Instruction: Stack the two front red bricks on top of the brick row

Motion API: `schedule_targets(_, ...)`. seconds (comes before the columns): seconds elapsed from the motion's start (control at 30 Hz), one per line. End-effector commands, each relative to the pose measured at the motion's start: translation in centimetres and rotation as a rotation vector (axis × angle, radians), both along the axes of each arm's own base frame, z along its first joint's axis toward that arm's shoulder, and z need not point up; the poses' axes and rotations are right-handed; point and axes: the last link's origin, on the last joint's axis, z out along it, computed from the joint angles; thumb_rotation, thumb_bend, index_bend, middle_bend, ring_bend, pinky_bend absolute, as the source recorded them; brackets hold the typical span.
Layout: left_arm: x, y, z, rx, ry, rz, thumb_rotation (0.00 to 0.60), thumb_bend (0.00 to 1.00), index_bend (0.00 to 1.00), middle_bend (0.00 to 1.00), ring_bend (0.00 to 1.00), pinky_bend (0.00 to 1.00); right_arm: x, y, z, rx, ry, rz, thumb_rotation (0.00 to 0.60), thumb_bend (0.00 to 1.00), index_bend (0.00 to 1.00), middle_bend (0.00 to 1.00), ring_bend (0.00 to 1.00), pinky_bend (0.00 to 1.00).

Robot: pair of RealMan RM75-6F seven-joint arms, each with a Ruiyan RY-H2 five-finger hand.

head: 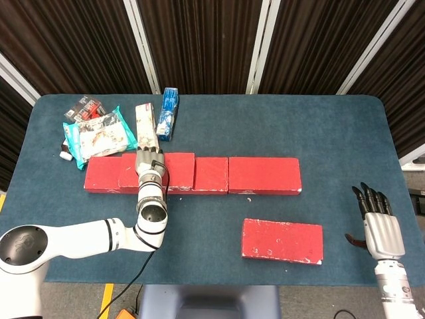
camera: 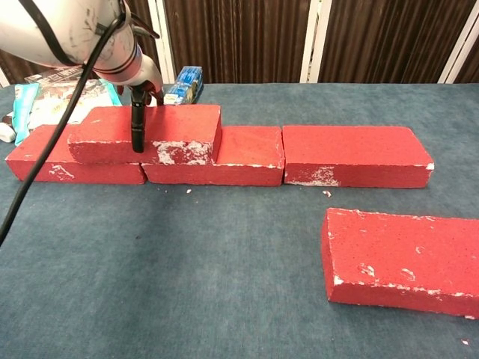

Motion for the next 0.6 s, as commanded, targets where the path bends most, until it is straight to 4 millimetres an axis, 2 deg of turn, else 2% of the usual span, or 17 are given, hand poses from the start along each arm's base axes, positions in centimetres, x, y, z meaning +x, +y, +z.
schedule_targets(0.03, 0.1, 0.0, 0.0, 0.004, -0.01, 0.002, 0.6, 0.0, 0.0, 0.0, 0.0, 0.07, 0.0, 0.0, 0.0, 0.001, 0.0, 0.0, 0.6, 0.0, 0.0, 0.0, 0.0, 0.0)
schedule_targets(0.4, 0.2, -0.2, 0.0, 0.013, 0.002, -0.019, 0.6, 0.0, 0.0, 0.0, 0.0, 0.07, 0.1, 0.1, 0.0, 0.008, -0.007, -0.001, 0.6, 0.0, 0.0, 0.0, 0.0, 0.0)
schedule_targets(0.6, 1.3, -1.6, 1.1, 0.015, 0.033, -0.034, 0.6, 0.0, 0.0, 0.0, 0.0, 0.07, 0.1, 0.1, 0.2, 0.005, -0.017, 0.0, 0.6, 0.0, 0.0, 0.0, 0.0, 0.0)
